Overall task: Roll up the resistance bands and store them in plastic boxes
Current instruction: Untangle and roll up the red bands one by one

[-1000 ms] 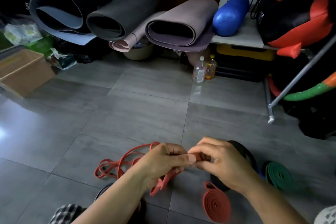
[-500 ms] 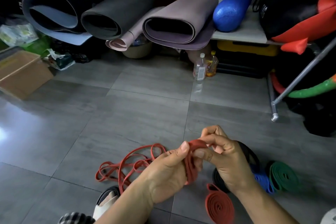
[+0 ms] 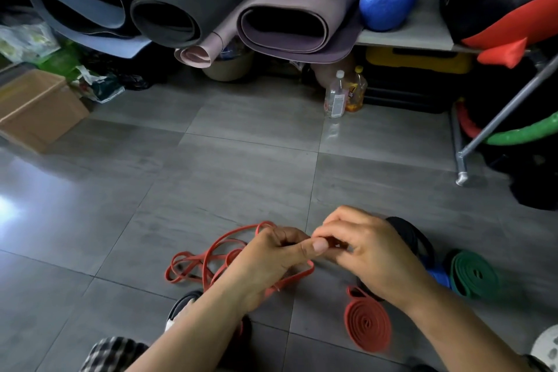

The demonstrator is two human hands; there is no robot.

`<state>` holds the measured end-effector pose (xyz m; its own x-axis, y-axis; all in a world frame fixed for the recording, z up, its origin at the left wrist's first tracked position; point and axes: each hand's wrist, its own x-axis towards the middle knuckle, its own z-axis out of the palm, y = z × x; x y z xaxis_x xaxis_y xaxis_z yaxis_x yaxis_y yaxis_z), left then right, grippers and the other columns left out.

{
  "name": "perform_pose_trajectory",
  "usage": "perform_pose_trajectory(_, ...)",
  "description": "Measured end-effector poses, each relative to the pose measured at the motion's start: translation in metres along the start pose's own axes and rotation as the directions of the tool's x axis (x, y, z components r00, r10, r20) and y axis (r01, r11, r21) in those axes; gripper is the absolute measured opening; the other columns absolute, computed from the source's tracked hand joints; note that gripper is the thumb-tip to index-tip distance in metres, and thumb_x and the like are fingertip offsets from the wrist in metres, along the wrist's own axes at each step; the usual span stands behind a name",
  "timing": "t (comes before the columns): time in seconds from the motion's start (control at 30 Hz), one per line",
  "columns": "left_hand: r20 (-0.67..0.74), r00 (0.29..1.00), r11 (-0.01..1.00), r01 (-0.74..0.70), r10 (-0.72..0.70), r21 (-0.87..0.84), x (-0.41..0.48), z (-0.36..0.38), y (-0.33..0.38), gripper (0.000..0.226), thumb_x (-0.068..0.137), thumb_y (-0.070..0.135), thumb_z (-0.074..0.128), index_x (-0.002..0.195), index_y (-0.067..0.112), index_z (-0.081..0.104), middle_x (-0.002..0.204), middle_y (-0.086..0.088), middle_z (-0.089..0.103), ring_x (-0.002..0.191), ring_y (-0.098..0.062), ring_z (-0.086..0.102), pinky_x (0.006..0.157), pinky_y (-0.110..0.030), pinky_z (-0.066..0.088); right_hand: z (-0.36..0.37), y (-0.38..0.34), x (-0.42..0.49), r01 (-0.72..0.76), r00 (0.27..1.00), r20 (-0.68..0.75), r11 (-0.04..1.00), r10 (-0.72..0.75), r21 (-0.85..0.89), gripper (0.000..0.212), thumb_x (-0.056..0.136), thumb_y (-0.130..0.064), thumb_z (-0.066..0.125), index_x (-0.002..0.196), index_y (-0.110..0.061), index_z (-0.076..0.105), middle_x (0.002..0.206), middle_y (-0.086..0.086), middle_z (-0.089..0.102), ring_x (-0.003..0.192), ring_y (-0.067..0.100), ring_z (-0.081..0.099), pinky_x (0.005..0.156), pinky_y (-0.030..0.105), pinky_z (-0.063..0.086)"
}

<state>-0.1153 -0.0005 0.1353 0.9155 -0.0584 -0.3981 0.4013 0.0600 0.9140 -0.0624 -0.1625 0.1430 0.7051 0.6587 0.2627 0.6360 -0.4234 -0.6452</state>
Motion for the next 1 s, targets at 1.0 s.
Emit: perform_pose_trajectory(1.0,-0.084,0.981,0.933,-0.193,0.175,-0.304,0.001,0.013,0.006,0.043,0.045,0.04,0.087,0.081,0.019,0.074,0.071,-0.004,0.066,0.063,-0.018,0.052,0.059,-0.032,0.045,-0.003,-0.001,0.004,-0.195,0.912,-0.067,0.57,0.406,0.798,0.036,0.05,-0.053,0.08,0.072,-0.025,0.075,0.069,-0.004,0.065,0.069,0.007,0.059,0.069,0.02,0.047)
